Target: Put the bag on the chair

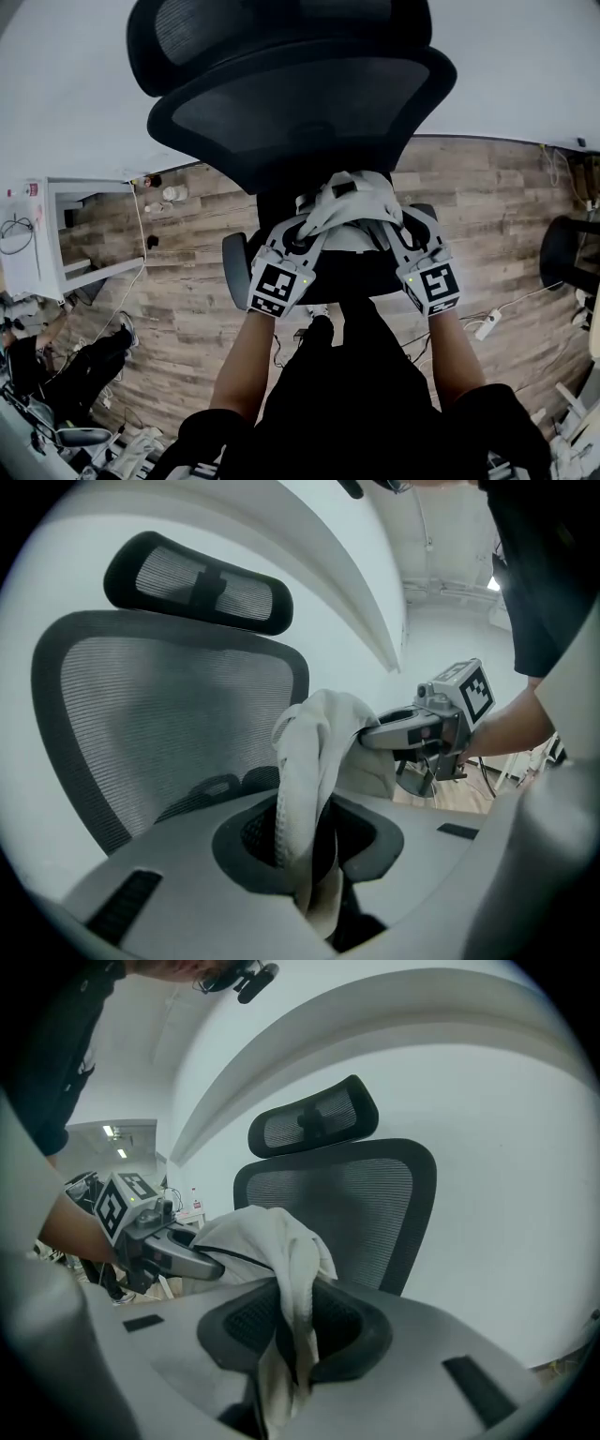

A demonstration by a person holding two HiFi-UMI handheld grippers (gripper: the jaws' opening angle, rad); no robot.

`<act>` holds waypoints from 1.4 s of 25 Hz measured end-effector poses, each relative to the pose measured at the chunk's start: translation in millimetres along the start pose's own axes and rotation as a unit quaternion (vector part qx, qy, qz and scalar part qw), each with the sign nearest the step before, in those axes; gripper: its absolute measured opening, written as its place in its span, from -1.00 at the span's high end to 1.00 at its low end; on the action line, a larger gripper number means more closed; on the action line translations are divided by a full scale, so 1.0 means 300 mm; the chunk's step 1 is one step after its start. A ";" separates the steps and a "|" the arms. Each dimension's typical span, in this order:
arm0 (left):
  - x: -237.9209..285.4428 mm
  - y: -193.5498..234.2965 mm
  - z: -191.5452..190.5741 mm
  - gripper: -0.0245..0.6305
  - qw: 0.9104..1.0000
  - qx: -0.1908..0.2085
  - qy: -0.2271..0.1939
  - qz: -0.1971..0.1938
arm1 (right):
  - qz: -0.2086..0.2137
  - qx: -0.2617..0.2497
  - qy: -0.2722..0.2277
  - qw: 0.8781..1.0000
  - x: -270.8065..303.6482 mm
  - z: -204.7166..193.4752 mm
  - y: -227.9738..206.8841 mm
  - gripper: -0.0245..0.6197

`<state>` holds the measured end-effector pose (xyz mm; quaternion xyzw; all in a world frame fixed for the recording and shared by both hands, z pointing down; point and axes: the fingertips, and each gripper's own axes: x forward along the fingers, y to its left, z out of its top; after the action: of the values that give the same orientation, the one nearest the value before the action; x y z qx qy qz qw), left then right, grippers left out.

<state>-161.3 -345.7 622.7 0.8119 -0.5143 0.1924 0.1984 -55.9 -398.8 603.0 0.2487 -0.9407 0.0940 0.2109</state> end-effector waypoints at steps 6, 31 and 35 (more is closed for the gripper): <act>0.023 0.089 -0.013 0.64 0.999 -0.004 0.002 0.040 | 0.007 -0.018 -0.014 1.000 0.081 0.024 -0.006 0.61; -0.090 0.131 0.031 -0.37 0.995 -0.031 -0.037 0.091 | -0.033 -0.020 -0.030 0.999 -0.004 0.082 0.084 -0.31; -0.176 0.118 0.086 -0.37 0.994 -0.016 -0.059 0.092 | -0.045 -0.037 -0.040 0.997 -0.057 0.138 0.117 -0.32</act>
<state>-211.9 -333.0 577.9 0.7678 -0.6007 0.1528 0.1621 -74.8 -372.9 555.8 0.2865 -0.9389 0.0394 0.1867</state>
